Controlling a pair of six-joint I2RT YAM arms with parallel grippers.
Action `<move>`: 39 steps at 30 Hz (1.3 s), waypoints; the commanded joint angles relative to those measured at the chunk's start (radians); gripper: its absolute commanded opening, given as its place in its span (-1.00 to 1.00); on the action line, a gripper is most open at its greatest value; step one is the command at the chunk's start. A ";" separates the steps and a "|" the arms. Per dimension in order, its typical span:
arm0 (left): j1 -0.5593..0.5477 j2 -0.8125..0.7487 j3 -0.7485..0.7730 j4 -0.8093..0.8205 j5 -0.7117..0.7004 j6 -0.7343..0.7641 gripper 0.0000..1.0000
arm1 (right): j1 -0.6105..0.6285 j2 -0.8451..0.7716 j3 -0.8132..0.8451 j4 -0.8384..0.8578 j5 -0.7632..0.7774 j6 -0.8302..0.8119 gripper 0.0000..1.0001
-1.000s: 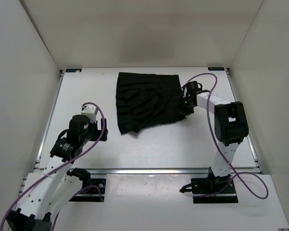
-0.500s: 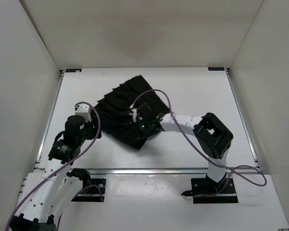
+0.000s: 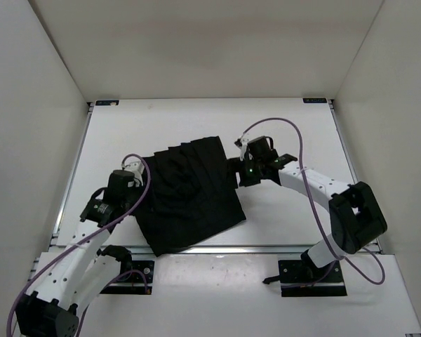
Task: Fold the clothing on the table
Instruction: Move the skirt to the center of the board
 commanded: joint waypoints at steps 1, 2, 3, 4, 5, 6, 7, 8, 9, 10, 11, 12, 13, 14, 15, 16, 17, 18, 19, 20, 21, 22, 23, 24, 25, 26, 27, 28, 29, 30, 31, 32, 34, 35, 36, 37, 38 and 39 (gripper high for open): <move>-0.040 -0.021 -0.077 0.013 0.078 -0.145 0.33 | 0.023 -0.051 -0.104 -0.093 0.051 -0.067 0.32; -0.037 -0.014 -0.103 0.022 0.090 -0.176 0.29 | 0.024 -0.054 -0.130 -0.091 0.053 -0.077 0.33; -0.034 -0.012 -0.157 0.082 0.131 -0.207 0.26 | 0.032 -0.049 -0.146 -0.090 0.065 -0.085 0.34; -0.035 -0.008 -0.180 0.098 0.130 -0.224 0.26 | 0.034 -0.040 -0.155 -0.085 0.059 -0.085 0.35; -0.047 -0.005 -0.211 0.134 0.129 -0.254 0.26 | 0.041 -0.032 -0.152 -0.082 0.056 -0.090 0.35; -0.055 0.011 -0.240 0.176 0.132 -0.281 0.26 | 0.047 -0.017 -0.149 -0.087 0.050 -0.084 0.36; -0.057 0.021 -0.275 0.215 0.132 -0.291 0.25 | 0.060 -0.009 -0.150 -0.088 0.050 -0.078 0.37; -0.063 0.040 -0.280 0.234 0.133 -0.308 0.21 | 0.054 0.009 -0.149 -0.093 0.056 -0.085 0.35; -0.067 0.072 -0.298 0.277 0.127 -0.327 0.21 | 0.063 0.023 -0.149 -0.102 0.059 -0.087 0.34; -0.073 0.107 -0.314 0.295 0.112 -0.328 0.20 | 0.060 0.035 -0.149 -0.111 0.065 -0.084 0.31; -0.077 0.130 -0.318 0.335 0.106 -0.339 0.18 | 0.066 0.044 -0.147 -0.111 0.063 -0.084 0.25; -0.077 0.168 -0.334 0.376 0.101 -0.345 0.15 | 0.060 0.049 -0.150 -0.116 0.063 -0.076 0.00; -0.080 0.214 -0.331 0.427 0.101 -0.345 0.14 | 0.060 0.049 -0.157 -0.111 0.057 -0.073 -0.11; -0.093 0.242 -0.325 0.443 0.084 -0.338 0.10 | 0.057 0.044 -0.161 -0.107 0.044 -0.074 -0.26; -0.104 0.294 -0.309 0.475 0.063 -0.338 0.07 | 0.054 0.047 -0.170 -0.094 0.040 -0.068 -0.47; -0.104 0.316 -0.288 0.489 0.039 -0.333 0.08 | 0.052 0.034 -0.175 -0.091 0.039 -0.058 -0.59; -0.100 0.380 -0.271 0.509 0.034 -0.315 0.06 | 0.048 0.023 -0.184 -0.084 0.034 -0.056 -0.90; -0.097 0.449 -0.233 0.532 0.022 -0.281 0.06 | 0.048 0.015 -0.187 -0.075 0.037 -0.048 -1.00; -0.084 0.518 -0.184 0.542 0.015 -0.263 0.06 | 0.037 0.005 -0.196 -0.064 0.043 -0.026 -0.99; -0.080 0.555 -0.115 0.549 0.005 -0.247 0.05 | 0.031 -0.002 -0.204 -0.038 0.036 -0.019 -1.00; -0.074 0.640 -0.073 0.547 -0.002 -0.205 0.05 | 0.012 -0.008 -0.216 -0.025 0.012 -0.016 -1.00; -0.070 0.728 0.023 0.530 -0.003 -0.171 0.05 | -0.008 -0.018 -0.221 -0.007 0.004 -0.002 -1.00; -0.064 0.768 0.071 0.520 -0.003 -0.149 0.05 | -0.017 -0.015 -0.218 -0.001 -0.016 -0.002 -1.00; -0.061 0.841 0.168 0.479 0.004 -0.108 0.03 | -0.034 -0.015 -0.209 0.013 -0.025 -0.001 -1.00; -0.049 0.886 0.289 0.439 0.018 -0.082 0.08 | -0.055 -0.002 -0.192 0.013 -0.016 0.002 -1.00; -0.049 0.887 0.291 0.438 0.020 -0.081 0.08 | -0.055 0.001 -0.192 0.013 -0.015 0.002 -1.00; -0.043 0.882 0.327 0.423 0.030 -0.075 0.14 | -0.069 0.015 -0.187 0.016 -0.021 -0.004 -1.00; -0.032 0.855 0.331 0.431 0.043 -0.084 0.18 | -0.084 0.023 -0.177 0.018 -0.026 -0.002 -1.00; -0.026 0.835 0.326 0.431 0.064 -0.087 0.26 | -0.094 0.037 -0.166 0.007 -0.026 -0.001 -1.00; -0.009 0.786 0.302 0.429 0.072 -0.095 0.37 | -0.112 0.057 -0.158 0.010 -0.029 -0.007 -1.00; 0.012 0.738 0.268 0.421 0.086 -0.101 0.43 | -0.124 0.063 -0.141 0.002 -0.032 -0.011 -1.00; 0.015 0.680 0.227 0.411 0.092 -0.106 0.44 | -0.133 0.078 -0.134 0.005 -0.035 -0.021 -0.99; 0.041 0.603 0.155 0.394 0.087 -0.106 0.45 | -0.155 0.098 -0.120 0.001 -0.027 -0.028 -0.72; 0.049 0.551 0.118 0.380 0.066 -0.112 0.45 | -0.163 0.109 -0.112 -0.017 -0.030 -0.038 -0.55; 0.049 0.526 0.095 0.371 0.048 -0.111 0.47 | -0.158 0.104 -0.109 -0.010 -0.026 -0.041 -0.24; 0.043 0.490 0.062 0.359 -0.006 -0.110 0.47 | -0.161 0.095 -0.109 -0.013 -0.010 -0.039 -0.14; 0.045 0.465 0.036 0.348 -0.023 -0.110 0.46 | -0.155 0.086 -0.115 -0.018 -0.004 -0.038 -0.12; 0.049 0.456 0.010 0.342 -0.046 -0.107 0.48 | -0.144 0.068 -0.123 -0.015 0.011 -0.038 -0.10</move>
